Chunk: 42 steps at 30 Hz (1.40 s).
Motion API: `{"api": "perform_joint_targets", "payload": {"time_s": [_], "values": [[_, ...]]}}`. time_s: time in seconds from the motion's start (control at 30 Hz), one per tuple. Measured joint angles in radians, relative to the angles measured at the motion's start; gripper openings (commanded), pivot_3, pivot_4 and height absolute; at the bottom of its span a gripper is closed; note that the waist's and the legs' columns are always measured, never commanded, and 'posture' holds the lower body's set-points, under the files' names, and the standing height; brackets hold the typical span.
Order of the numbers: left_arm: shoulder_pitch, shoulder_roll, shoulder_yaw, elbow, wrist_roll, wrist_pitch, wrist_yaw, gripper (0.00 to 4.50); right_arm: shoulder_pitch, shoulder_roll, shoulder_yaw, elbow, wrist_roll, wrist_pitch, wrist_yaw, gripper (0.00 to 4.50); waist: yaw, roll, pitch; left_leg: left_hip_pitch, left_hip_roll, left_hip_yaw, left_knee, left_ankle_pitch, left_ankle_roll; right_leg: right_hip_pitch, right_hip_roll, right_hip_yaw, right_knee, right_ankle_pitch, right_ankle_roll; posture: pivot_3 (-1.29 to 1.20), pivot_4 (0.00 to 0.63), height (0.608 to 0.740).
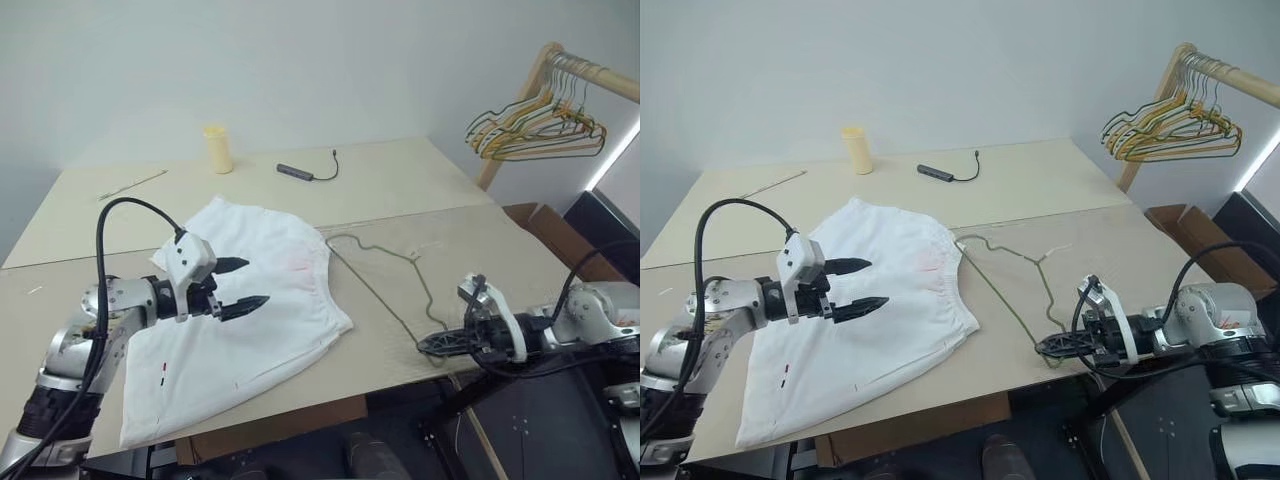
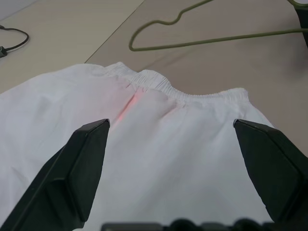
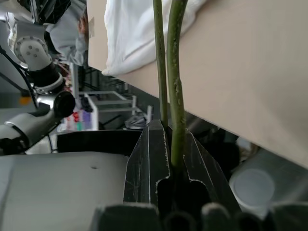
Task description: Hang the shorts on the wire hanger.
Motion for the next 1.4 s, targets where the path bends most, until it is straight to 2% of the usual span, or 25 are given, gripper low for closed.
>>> {"api": "perform_joint_targets", "payload": {"time_s": [0.17,0.53,0.8,1.07,1.4], "values": [[0.001,0.000,-0.001,-0.003,0.005,0.000,-0.005,4.48,-0.059,0.004,0.077,0.099,-0.054,-0.038,0.065,0.00,-0.003,0.001,0.000,0.000,0.000,0.000,0.000,0.000,0.000,0.000,0.000,0.000,0.000,0.000,0.000,-0.14,0.000,0.740],[0.019,-0.003,0.002,-0.019,0.018,0.005,-0.011,4.48,-0.144,0.126,0.154,0.281,-0.187,-0.142,0.121,0.00,0.006,0.001,0.000,-0.001,0.000,0.000,0.000,0.000,0.000,-0.001,0.000,0.000,0.001,0.002,-0.002,-0.13,0.000,0.740],[0.032,-0.003,0.002,-0.019,0.022,0.005,0.007,4.48,-0.158,0.128,0.164,0.268,-0.202,-0.165,0.201,0.00,0.011,0.001,0.000,-0.001,0.000,0.000,0.001,0.000,0.000,0.000,0.000,0.000,0.001,0.003,-0.005,-0.12,0.000,0.740],[0.033,-0.008,-0.003,-0.019,0.040,0.003,0.013,4.48,-0.231,0.154,0.249,0.309,-0.275,-0.226,0.285,0.00,0.008,0.001,0.000,0.000,0.000,0.000,0.001,0.000,0.000,0.000,0.000,0.000,0.002,0.004,-0.005,-0.10,0.000,0.740],[0.062,-0.042,-0.002,-0.074,0.038,0.007,0.041,4.48,-0.423,0.293,0.329,0.599,-0.431,-0.348,0.319,0.00,0.014,0.001,0.000,-0.001,-0.001,-0.001,0.001,0.000,0.000,-0.001,0.000,-0.001,0.003,0.005,-0.007,-0.06,0.000,0.740]]}}
